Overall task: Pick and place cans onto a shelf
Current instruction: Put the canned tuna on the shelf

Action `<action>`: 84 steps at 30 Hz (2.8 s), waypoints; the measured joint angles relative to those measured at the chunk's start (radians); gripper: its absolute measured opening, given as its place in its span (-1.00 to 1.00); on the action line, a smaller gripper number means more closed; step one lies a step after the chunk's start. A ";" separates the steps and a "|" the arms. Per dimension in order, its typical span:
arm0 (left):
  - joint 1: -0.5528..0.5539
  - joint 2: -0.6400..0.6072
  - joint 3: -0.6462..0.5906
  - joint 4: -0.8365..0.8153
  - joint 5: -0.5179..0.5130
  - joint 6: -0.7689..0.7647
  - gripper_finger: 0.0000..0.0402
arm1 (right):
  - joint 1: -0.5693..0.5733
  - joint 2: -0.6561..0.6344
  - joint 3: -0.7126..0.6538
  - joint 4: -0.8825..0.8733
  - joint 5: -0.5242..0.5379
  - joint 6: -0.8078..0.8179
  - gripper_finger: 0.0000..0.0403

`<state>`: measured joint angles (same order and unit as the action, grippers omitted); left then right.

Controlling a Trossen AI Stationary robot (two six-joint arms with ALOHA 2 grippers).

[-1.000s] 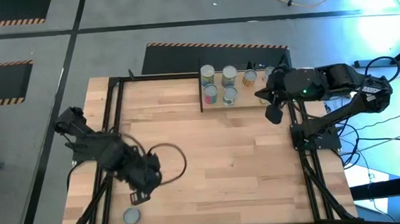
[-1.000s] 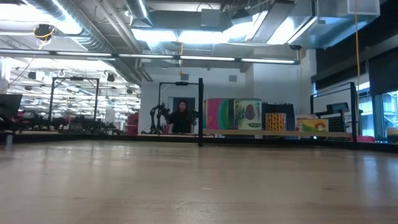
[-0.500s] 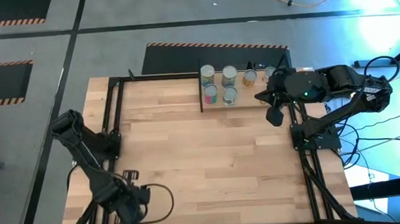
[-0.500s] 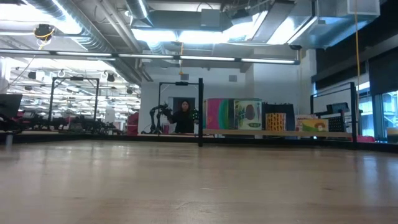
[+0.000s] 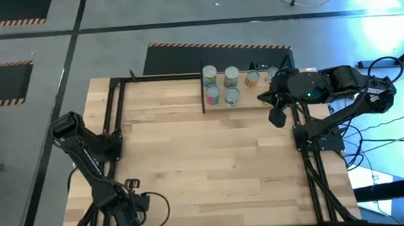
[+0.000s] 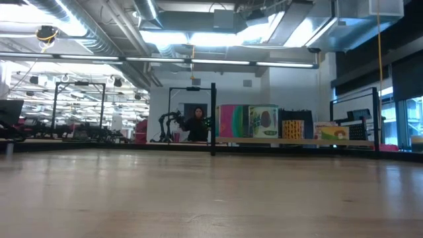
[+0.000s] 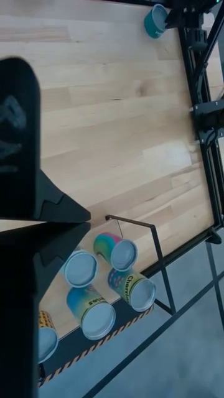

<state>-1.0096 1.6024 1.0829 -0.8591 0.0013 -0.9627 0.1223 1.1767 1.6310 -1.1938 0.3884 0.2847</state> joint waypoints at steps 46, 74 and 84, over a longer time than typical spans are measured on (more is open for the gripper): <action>-0.047 0.032 -0.103 0.142 0.019 -0.005 -0.80 | 0.000 0.000 0.000 0.000 -0.026 -0.001 -0.96; 0.000 0.039 -0.179 0.246 0.069 -0.082 -0.98 | 0.000 0.000 0.000 -0.001 -0.044 -0.002 -0.96; 0.131 -0.072 -0.145 0.126 -0.036 -0.040 -0.99 | 0.000 0.000 0.000 -0.002 -0.077 -0.006 -0.96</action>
<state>-0.8784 1.5305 0.9376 -0.7330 -0.0344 -1.0025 0.1223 1.1767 1.6310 -1.1953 0.3115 0.2787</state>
